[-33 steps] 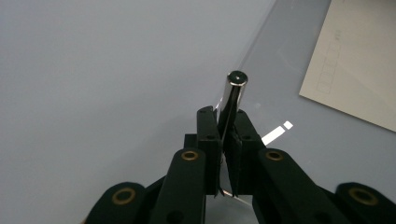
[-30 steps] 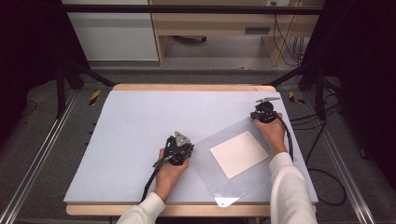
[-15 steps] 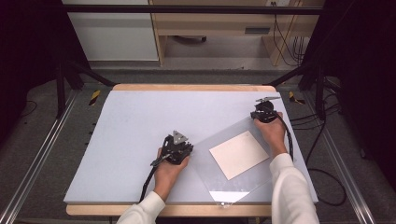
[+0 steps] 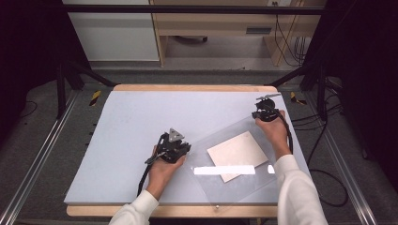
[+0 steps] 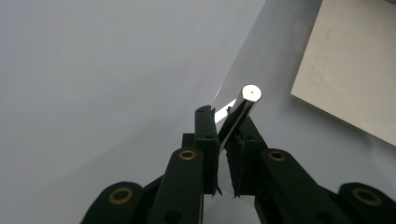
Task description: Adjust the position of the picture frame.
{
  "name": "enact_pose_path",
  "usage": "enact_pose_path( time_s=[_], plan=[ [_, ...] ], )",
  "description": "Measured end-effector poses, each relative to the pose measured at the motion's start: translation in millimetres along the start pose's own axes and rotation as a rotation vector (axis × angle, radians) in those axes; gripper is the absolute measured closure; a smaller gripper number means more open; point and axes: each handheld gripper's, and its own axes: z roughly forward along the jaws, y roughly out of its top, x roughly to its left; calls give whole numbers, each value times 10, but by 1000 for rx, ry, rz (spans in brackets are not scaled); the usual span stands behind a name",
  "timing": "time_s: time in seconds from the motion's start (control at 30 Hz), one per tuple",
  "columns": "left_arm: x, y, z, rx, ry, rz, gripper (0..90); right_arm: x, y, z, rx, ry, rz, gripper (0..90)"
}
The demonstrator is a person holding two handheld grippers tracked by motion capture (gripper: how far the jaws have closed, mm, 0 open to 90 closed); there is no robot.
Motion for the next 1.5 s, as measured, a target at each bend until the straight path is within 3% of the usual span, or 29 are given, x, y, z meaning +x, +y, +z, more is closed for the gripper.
enact_pose_path(
  time_s=[0.2,0.37,0.83,1.0,1.27,1.5],
  plan=[
    [45,64,-154,-1,10,17,818,99,130,-145,15,-6,-10,859],
    [139,123,-298,-7,15,13,818,191,230,-273,18,-1,-31,859],
    [383,373,-697,5,36,58,820,454,477,-603,19,10,-60,859],
    [471,445,-799,13,35,64,821,528,471,-734,8,19,-69,859],
    [606,502,-853,37,40,80,818,597,403,-765,0,35,-68,859],
    [731,488,-847,71,27,95,817,677,310,-752,-18,50,-102,859]
  ],
)
